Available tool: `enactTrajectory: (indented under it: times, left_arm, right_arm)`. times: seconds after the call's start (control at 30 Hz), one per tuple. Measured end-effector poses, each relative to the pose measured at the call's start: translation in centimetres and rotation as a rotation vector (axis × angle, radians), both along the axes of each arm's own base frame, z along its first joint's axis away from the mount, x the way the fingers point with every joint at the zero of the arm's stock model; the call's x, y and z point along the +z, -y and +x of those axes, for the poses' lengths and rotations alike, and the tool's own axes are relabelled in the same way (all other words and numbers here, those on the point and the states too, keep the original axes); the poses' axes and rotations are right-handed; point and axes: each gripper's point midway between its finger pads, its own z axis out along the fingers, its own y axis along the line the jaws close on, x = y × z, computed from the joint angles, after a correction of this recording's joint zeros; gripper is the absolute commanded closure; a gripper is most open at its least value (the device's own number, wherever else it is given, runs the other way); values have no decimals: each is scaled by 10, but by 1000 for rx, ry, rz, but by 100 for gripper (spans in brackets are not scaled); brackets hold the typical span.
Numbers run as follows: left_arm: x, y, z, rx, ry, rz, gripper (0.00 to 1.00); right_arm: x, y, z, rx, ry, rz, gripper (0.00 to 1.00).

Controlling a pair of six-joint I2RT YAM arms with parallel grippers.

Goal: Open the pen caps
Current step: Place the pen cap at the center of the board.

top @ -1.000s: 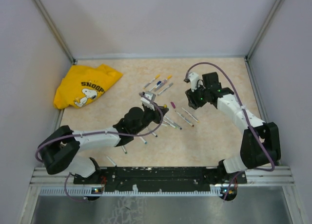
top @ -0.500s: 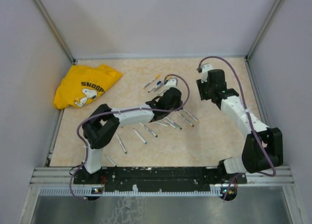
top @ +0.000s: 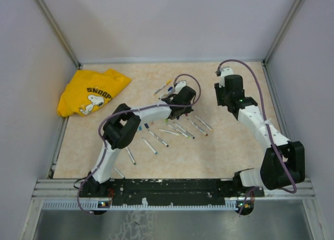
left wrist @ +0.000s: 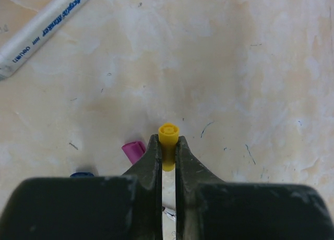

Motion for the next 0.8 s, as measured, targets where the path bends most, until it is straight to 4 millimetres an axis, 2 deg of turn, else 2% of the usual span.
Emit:
enactTrajectory:
  times: [0.17,0.37,0.8]
  left_arm:
    - [-11,1,-3,-12,-33,20,83]
    - [-12,2,-6,-19,-47,23,70]
    - [-8,3,-11,-54,-48,10,58]
  right_arm:
    - [0,-1,0,3,1,5,68]
    - [0,-2,0,7,0,8,68]
    - [-1,-8,-1,34,-6,27,68]
